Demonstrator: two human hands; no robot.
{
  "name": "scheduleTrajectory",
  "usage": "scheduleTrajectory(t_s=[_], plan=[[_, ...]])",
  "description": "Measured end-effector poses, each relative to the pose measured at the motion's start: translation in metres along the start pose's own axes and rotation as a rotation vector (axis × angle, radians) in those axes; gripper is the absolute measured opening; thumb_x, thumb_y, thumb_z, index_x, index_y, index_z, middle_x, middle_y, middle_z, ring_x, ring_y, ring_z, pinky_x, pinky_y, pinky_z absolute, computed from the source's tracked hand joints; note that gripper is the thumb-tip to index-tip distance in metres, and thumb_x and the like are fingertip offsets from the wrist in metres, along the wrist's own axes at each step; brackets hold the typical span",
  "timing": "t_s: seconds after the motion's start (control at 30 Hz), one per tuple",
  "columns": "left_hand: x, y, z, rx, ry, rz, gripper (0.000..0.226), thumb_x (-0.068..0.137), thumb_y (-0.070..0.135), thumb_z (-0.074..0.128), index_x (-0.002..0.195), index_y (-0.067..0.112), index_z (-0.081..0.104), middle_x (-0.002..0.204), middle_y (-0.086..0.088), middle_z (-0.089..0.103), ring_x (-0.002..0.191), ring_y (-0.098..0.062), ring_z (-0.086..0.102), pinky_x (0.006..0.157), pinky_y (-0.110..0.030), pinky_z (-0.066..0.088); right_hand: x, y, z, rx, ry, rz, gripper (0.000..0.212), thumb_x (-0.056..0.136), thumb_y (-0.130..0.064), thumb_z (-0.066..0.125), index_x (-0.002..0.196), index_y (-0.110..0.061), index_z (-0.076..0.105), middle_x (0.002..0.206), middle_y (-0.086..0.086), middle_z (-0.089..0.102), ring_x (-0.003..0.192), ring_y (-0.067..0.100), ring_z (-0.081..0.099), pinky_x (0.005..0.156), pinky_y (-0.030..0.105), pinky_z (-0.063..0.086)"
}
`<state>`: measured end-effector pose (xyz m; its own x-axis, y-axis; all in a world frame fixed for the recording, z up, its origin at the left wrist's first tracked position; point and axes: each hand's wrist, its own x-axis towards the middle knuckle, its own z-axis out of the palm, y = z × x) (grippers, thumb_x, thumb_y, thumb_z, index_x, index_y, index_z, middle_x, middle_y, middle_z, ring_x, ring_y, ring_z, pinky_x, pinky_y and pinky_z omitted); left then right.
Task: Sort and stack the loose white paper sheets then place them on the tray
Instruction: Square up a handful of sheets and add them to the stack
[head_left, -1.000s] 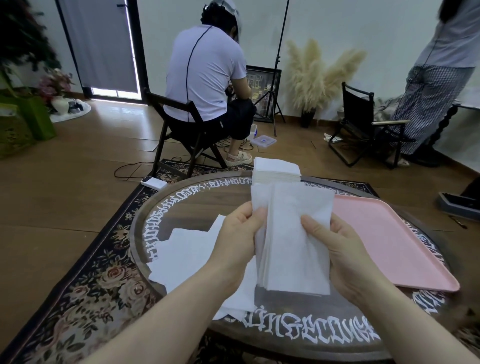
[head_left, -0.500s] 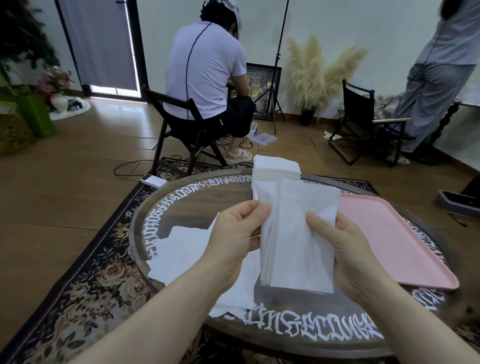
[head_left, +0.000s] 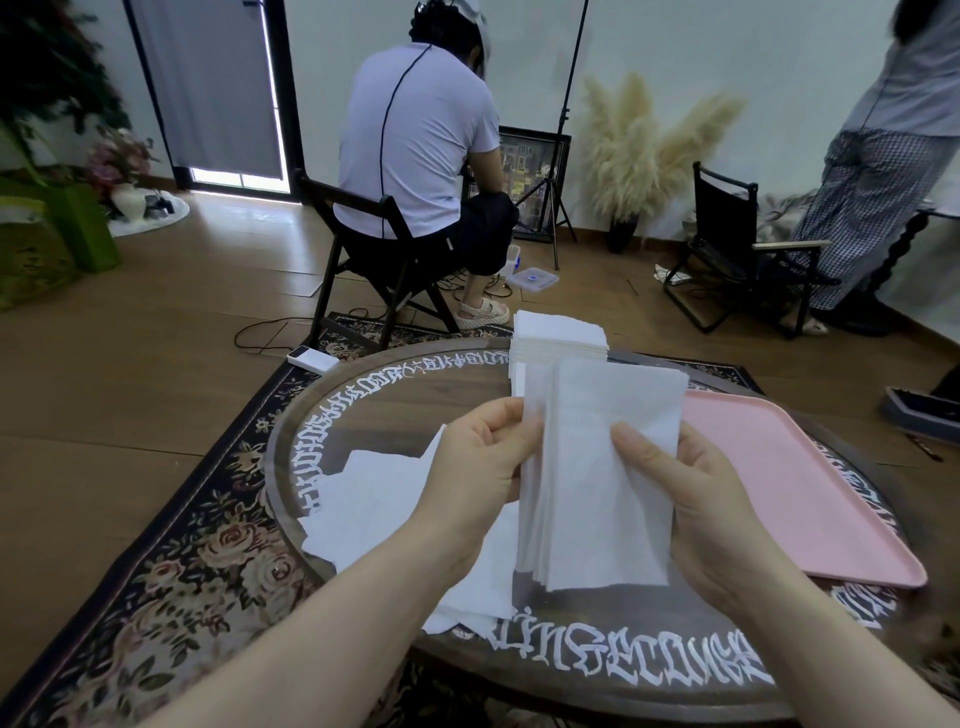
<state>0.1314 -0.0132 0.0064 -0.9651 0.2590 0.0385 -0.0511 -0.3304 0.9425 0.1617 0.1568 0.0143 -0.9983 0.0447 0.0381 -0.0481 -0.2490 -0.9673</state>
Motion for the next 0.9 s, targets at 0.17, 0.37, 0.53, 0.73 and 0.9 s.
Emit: scheduleTrajectory(t_s=[0.17,0.37,0.53,0.73,0.9], plan=[[-0.0009,0.0012,0.0030,-0.013,-0.053,-0.005,0.015,0.098,0.017,0.057,0.101,0.017,0.071,0.092,-0.002,0.076,0.075,-0.009,0.069,0.069,-0.024,0.057,0.0027,0.0025,0.0006,-0.053,0.038,-0.008,0.043,0.072,-0.028,0.072,0.113,-0.014,0.066,0.102,0.009,0.076,0.084,0.023,0.074,0.063,0.030,0.059],[-0.0016,0.0008,0.0036,-0.013,-0.077,-0.019,0.018,0.100,0.018,0.054,0.104,0.017,0.071,0.099,-0.004,0.076,0.085,-0.014,0.068,0.080,-0.032,0.058,0.0030,0.0039,-0.0006,-0.086,0.039,0.000,0.049,0.066,-0.034,0.076,0.110,-0.016,0.068,0.103,0.009,0.076,0.085,0.024,0.074,0.064,0.031,0.058],[-0.0019,0.0006,0.0039,-0.007,-0.093,-0.021,0.017,0.099,0.017,0.055,0.101,0.019,0.072,0.099,-0.004,0.076,0.083,-0.013,0.069,0.081,-0.033,0.058,0.0039,0.0051,-0.0015,-0.104,0.073,-0.002,0.049,0.066,-0.036,0.076,0.111,-0.015,0.068,0.103,0.009,0.075,0.087,0.026,0.073,0.073,0.040,0.055],[-0.0020,0.0002,0.0040,0.002,-0.091,-0.016,0.018,0.099,0.018,0.056,0.101,0.021,0.073,0.101,-0.004,0.076,0.086,-0.013,0.069,0.083,-0.035,0.057,0.0039,0.0065,-0.0014,-0.122,0.083,-0.009,0.052,0.066,-0.037,0.075,0.113,-0.015,0.067,0.103,0.008,0.076,0.087,0.025,0.073,0.073,0.039,0.055],[-0.0021,-0.0004,0.0045,0.022,-0.067,0.003,0.020,0.099,0.017,0.054,0.100,0.020,0.074,0.097,-0.004,0.076,0.083,-0.012,0.068,0.079,-0.032,0.059,0.0039,0.0070,0.0004,-0.102,0.096,-0.023,0.053,0.068,-0.035,0.075,0.115,-0.013,0.066,0.104,0.008,0.076,0.089,0.026,0.073,0.075,0.040,0.056]])
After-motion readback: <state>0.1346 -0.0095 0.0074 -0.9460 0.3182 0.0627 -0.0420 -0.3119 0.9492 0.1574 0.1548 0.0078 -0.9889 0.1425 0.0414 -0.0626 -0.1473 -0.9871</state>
